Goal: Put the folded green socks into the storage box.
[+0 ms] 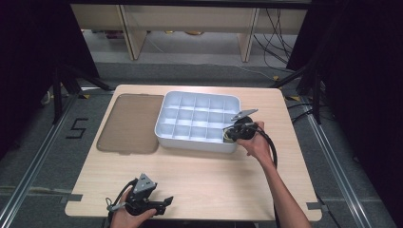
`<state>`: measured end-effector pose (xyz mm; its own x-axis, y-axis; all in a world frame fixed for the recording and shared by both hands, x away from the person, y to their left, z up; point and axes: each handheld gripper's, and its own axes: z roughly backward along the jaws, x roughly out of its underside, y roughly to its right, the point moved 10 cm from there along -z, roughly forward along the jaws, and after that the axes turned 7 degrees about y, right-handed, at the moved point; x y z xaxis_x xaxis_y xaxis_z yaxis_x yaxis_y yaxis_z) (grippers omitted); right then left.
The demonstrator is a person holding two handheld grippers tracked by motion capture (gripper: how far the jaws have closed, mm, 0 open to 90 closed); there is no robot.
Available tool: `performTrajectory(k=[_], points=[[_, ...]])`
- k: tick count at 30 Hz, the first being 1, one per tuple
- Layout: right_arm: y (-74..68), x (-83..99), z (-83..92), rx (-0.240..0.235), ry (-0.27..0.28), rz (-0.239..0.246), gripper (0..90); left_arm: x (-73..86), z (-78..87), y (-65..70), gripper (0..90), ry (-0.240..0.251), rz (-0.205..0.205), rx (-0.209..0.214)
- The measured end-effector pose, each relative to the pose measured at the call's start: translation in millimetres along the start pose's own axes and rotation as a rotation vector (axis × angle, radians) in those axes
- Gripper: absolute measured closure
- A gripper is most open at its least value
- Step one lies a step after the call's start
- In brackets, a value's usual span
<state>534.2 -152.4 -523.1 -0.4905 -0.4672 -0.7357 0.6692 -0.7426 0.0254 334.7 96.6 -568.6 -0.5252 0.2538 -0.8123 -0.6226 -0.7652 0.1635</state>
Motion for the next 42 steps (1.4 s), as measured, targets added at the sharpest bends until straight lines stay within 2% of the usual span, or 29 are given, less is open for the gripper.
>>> performTrajectory(k=[2, 4, 6, 11, 16, 18, 19, 20, 25, 26, 27, 28, 30, 31, 34, 37, 42], points=[[2.5, -2.6, 5.0, 0.001, 0.023, 0.003, 71.5, -1.0, -0.3, 0.5, 20.8, 0.011, 0.01, -0.004], [4.5, -7.9, 7.4, 0.004, 0.08, 0.0, 69.7, -1.6, -0.1, 0.1, 20.8, 0.012, 0.005, -0.001], [5.3, -8.7, 15.4, 0.001, 0.072, -0.012, 67.5, -1.5, -0.3, 0.4, 20.7, 0.016, 0.008, -0.001], [2.8, -19.5, 29.9, -0.015, 0.162, -0.041, 61.5, -1.7, -0.7, 0.5, 20.8, 0.019, 0.004, -0.002], [-2.6, -24.3, 36.0, -0.024, 0.212, -0.033, 52.7, -2.0, -0.5, 0.3, 20.7, 0.022, 0.004, -0.001], [-5.4, -25.2, 37.3, -0.038, 0.219, -0.029, 50.2, -1.9, 0.0, 0.4, 20.7, 0.02, 0.002, -0.002], [-6.4, -25.7, 38.9, -0.027, 0.224, -0.046, 49.1, -2.1, 0.1, 0.1, 20.7, 0.021, 0.001, -0.005], [-6.6, -26.5, 40.2, -0.026, 0.228, -0.041, 48.4, -0.9, 1.3, -1.3, 20.7, 0.006, -0.013, -0.003], [-10.0, -25.5, 46.8, -0.027, 0.236, -0.039, 44.5, 0.2, 0.2, -2.1, 20.7, 0.0, -0.002, -0.012], [-12.8, -24.6, 46.8, -0.023, 0.243, -0.063, 43.9, 0.3, 0.1, -2.2, 20.7, 0.0, -0.002, -0.011], [-12.6, -22.5, 47.7, -0.031, 0.23, -0.041, 43.6, 0.3, 0.3, -1.9, 20.7, 0.0, -0.002, -0.007], [-13.5, -22.4, 47.0, -0.039, 0.242, -0.043, 43.3, 0.7, 1.2, -2.0, 20.7, -0.006, -0.011, 0.0], [-15.4, -20.3, 48.5, -0.035, 0.243, -0.056, 42.5, -0.2, 0.2, -2.2, 20.7, 0.006, 0.002, -0.005], [-14.1, -19.7, 49.5, -0.037, 0.242, -0.041, 41.9, 0.1, 0.3, -2.8, 20.7, 0.002, 0.001, -0.008], [-16.9, -18.2, 52.6, -0.031, 0.256, -0.063, 40.7, -0.3, 0.3, -1.5, 20.7, 0.008, 0.004, 0.0], [-16.6, -15.7, 56.5, -0.035, 0.252, -0.047, 39.4, -0.5, 0.0, -1.9, 20.7, 0.011, 0.003, -0.008], [-23.7, -13.3, 61.2, -0.062, 0.277, -0.06, 38.5, -0.6, 1.0, -0.2, 20.7, 0.005, -0.007, 0.002]])
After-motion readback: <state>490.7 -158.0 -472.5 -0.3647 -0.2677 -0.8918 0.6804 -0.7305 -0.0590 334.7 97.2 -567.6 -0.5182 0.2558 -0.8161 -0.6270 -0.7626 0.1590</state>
